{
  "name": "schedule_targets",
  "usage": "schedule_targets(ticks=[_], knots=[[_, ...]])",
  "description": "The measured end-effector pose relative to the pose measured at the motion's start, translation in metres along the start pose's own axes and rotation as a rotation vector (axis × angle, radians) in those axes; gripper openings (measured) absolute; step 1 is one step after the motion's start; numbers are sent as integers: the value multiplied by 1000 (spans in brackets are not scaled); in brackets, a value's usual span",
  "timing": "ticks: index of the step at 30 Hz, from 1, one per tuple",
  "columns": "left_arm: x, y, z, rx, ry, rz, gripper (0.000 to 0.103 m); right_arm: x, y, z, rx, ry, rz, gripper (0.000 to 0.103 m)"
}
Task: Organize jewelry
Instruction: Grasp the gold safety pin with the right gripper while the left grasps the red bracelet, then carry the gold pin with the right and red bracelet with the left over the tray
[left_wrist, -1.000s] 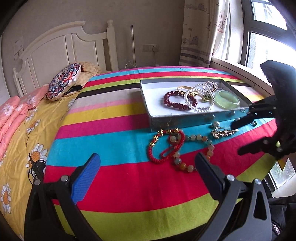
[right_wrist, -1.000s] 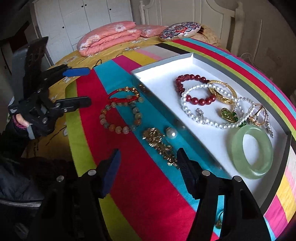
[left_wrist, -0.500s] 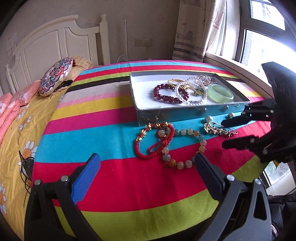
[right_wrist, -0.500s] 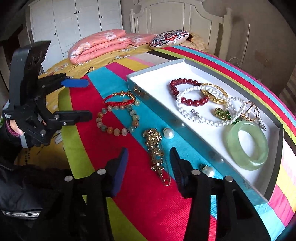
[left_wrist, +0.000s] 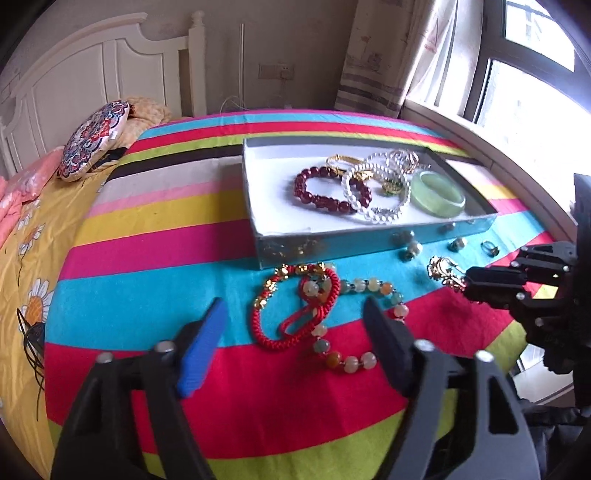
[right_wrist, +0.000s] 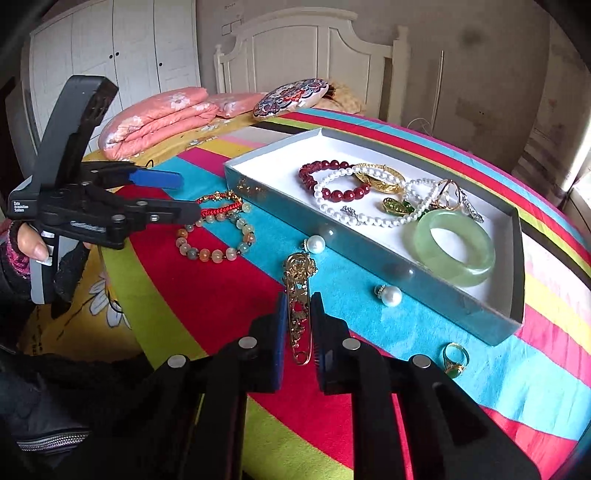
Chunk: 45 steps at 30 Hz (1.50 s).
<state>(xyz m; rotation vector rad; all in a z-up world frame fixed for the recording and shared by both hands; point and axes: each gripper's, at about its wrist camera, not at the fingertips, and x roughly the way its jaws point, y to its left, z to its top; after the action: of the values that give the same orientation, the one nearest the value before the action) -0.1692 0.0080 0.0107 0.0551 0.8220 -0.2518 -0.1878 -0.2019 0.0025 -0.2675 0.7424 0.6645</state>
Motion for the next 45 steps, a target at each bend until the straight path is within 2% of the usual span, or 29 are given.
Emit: schedule_targets(ticks=[2, 3, 5, 7, 12, 16, 19, 22, 24, 25, 26, 28, 29, 30, 31, 38, 39, 42, 45], knots=[[5, -4, 0, 13, 6, 21, 36, 0, -1, 1, 11, -3, 8, 14], [4, -6, -1, 25, -9, 28, 33, 1, -1, 1, 16, -5, 8, 14], [-2, -10, -3, 48, -37, 32, 12, 0, -3, -1, 28, -11, 5, 14], [-6, -12, -4, 62, -54, 28, 0, -1, -4, -2, 40, -17, 7, 14], [-18, 5, 0, -24, -98, -36, 0, -4, -6, -3, 63, -34, 11, 14], [-24, 3, 1, 8, -75, -70, 0, -5, -7, -3, 72, -31, 18, 14], [-19, -3, -1, 46, -53, -47, 11, -5, -8, -4, 81, -29, 22, 14], [-7, -6, -4, 75, -9, -44, 11, -3, -7, -5, 82, -24, 26, 14], [-2, -6, -5, 77, 0, -46, 21, -2, -7, -5, 84, -20, 27, 14], [-1, -5, -6, 67, -1, -50, 32, -2, -8, -6, 84, -17, 26, 14], [2, -3, -6, 60, 1, -54, 34, -1, -8, -6, 85, -15, 26, 14], [5, -2, -7, 62, 5, -59, 33, 0, -9, -7, 90, -15, 29, 14], [4, -2, -7, 64, 6, -59, 20, 0, -9, -7, 93, -17, 30, 14], [5, -1, -6, 59, 15, -78, 11, 0, -9, -7, 94, -18, 30, 14], [4, 0, -6, 48, 10, -91, 9, 0, -9, -7, 93, -19, 29, 14], [-23, 12, 3, -18, -94, -123, 8, -9, -10, -7, 101, -58, 20, 14], [-28, 12, 6, -19, -107, -118, 5, -12, -10, -7, 106, -69, 21, 14], [-38, 15, 13, -32, -116, -170, 5, -16, -10, -5, 108, -84, 21, 14], [-42, 15, 14, -32, -123, -176, 5, -17, -11, -5, 114, -85, 18, 14]])
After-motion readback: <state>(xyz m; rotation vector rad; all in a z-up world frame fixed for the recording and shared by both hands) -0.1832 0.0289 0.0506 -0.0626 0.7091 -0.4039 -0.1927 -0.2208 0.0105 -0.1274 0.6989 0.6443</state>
